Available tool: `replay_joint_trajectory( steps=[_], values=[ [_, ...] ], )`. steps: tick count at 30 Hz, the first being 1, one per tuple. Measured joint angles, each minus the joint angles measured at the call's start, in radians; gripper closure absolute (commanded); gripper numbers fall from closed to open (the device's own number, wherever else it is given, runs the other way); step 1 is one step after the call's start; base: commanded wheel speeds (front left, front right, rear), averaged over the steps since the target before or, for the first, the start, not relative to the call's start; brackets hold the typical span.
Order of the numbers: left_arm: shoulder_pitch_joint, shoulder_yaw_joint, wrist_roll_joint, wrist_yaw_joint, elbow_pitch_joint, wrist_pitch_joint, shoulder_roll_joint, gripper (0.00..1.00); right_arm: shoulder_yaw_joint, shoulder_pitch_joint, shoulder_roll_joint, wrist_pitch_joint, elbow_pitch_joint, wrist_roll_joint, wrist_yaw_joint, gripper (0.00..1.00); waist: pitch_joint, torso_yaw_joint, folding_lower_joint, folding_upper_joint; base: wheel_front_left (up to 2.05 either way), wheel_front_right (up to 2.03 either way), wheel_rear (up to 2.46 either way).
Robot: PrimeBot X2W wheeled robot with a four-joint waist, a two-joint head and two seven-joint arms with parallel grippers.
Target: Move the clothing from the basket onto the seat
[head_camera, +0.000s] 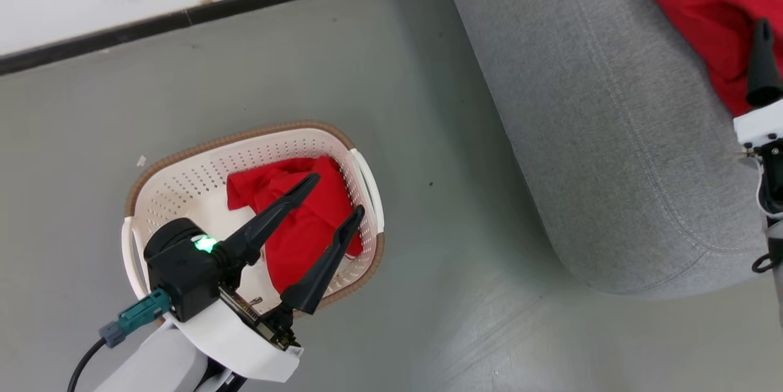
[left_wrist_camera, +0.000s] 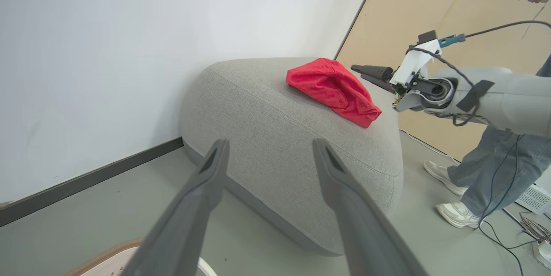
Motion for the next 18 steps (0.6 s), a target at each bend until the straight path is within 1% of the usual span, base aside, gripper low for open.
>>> replay_joint_trajectory(
  steps=[8,11,14,18],
  values=[
    [0.048,0.033,-0.009,0.0,0.043,-0.004,-0.032,0.0,0.1,0.096,-0.003,-0.001,-0.092,0.015,0.0,0.0,-0.081,-0.003,0.0,0.0,0.0,0.0,0.0],
    [0.066,0.062,-0.015,0.002,0.051,-0.004,-0.053,0.0,0.156,0.131,-0.02,-0.003,-0.12,-0.034,0.0,0.0,-0.111,-0.001,0.0,0.0,0.0,0.0,0.0],
    [0.079,0.089,-0.017,0.013,0.053,-0.004,-0.079,0.0,0.206,0.164,-0.03,-0.01,-0.148,-0.081,0.0,0.0,-0.139,0.005,0.0,0.0,0.0,0.0,0.0],
    [0.104,0.136,-0.016,0.035,0.058,-0.004,-0.105,0.0,0.252,0.203,-0.01,-0.01,-0.176,-0.111,0.0,0.0,-0.174,0.018,0.0,0.0,0.0,0.0,0.0]
  ],
)
